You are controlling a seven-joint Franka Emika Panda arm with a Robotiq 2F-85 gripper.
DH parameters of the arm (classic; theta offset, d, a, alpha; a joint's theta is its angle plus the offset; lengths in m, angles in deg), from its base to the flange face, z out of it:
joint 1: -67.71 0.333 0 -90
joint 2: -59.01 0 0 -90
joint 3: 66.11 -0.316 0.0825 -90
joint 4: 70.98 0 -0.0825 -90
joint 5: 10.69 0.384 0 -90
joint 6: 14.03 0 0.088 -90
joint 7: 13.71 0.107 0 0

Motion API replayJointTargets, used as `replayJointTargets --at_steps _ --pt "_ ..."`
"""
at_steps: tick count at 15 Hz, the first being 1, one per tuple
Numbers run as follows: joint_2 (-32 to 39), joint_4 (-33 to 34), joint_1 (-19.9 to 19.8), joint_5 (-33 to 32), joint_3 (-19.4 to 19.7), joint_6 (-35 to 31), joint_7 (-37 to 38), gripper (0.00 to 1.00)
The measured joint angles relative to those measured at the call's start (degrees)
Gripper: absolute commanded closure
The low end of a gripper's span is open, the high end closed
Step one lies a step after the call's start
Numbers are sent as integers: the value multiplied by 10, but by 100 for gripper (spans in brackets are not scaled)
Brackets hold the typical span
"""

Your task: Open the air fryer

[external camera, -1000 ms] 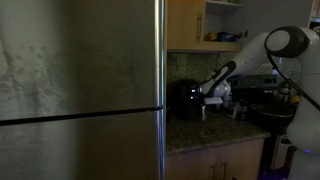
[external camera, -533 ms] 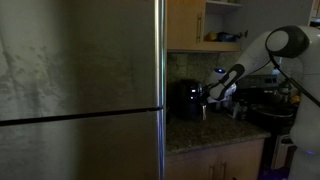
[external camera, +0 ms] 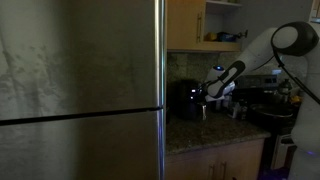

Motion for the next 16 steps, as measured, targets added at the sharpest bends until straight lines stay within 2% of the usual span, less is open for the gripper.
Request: replayJointTargets --at_steps 1,3,6,8,10,11,12,16 --pt "0 -1 0 43 -12 11 -28 0" --pt "-1 0 -1 86 -22 32 -57 0" --pt "-1 1 -3 91 -20 38 -59 0" --pt "-2 1 -3 56 -8 35 -31 0" --pt "-16 2 -2 -28 17 40 37 0" --pt "-32 -1 -3 -44 23 56 44 0" --pt "-55 -6 -4 -33 20 80 26 0" --pt "-183 -38 -1 109 -3 202 -123 0"
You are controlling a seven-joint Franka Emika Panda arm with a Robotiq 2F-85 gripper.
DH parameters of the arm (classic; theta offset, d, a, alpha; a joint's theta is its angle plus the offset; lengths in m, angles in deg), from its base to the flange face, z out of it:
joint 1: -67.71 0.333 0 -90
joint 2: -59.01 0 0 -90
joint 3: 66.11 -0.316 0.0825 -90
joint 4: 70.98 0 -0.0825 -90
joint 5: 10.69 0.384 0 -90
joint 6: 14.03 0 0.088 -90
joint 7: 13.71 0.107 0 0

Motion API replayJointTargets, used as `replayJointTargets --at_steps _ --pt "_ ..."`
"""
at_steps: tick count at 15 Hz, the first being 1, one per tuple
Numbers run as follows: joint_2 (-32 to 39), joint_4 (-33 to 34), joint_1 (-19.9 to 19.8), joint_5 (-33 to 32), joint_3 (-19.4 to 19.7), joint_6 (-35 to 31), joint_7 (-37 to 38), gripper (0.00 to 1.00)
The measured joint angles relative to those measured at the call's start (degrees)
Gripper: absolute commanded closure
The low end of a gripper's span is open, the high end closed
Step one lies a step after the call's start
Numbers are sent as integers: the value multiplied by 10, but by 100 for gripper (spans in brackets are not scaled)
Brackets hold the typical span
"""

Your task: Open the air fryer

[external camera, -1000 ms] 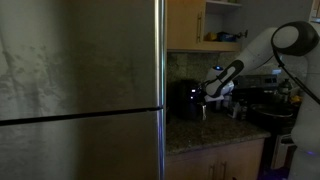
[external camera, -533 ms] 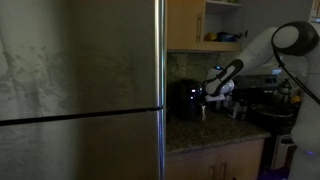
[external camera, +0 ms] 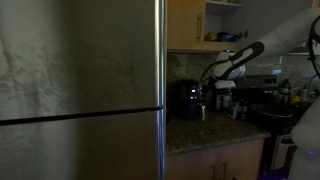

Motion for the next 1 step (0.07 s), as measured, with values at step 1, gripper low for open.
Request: replayJointTargets --at_steps 1 --pt "-30 -1 -1 19 0 30 -18 0"
